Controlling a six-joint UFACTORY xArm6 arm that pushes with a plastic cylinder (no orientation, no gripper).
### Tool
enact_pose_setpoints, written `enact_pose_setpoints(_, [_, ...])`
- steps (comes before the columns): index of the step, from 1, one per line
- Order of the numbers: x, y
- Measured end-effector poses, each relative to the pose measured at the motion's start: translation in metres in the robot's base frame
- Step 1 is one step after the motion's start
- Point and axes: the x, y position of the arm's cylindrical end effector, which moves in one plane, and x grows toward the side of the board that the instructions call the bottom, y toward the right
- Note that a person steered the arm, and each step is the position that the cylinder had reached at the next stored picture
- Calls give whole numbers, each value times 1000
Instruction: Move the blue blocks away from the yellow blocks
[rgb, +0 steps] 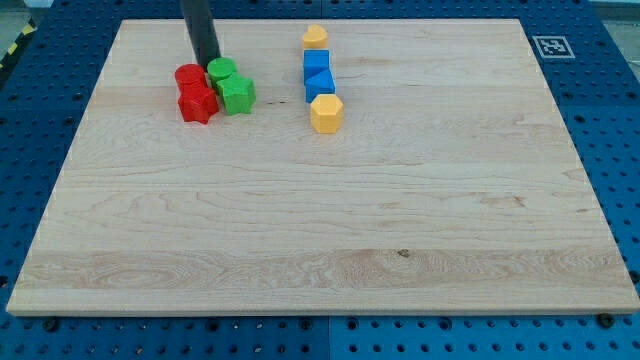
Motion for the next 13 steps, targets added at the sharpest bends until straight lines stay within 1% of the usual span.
enact_pose_setpoints(1, [-1,25])
enact_pose_setpoints(3, [-2,118])
enact_pose_setpoints(4, [0,152])
enact_pose_setpoints(6, [0,194])
enact_pose_setpoints(7, [0,190])
enact_pose_setpoints(8, [0,145])
enact_pose_setpoints(9, [12,126])
enact_pose_setpoints(10, [38,120])
enact_pose_setpoints(12, [53,145])
enact_pose_setpoints(13, [80,158])
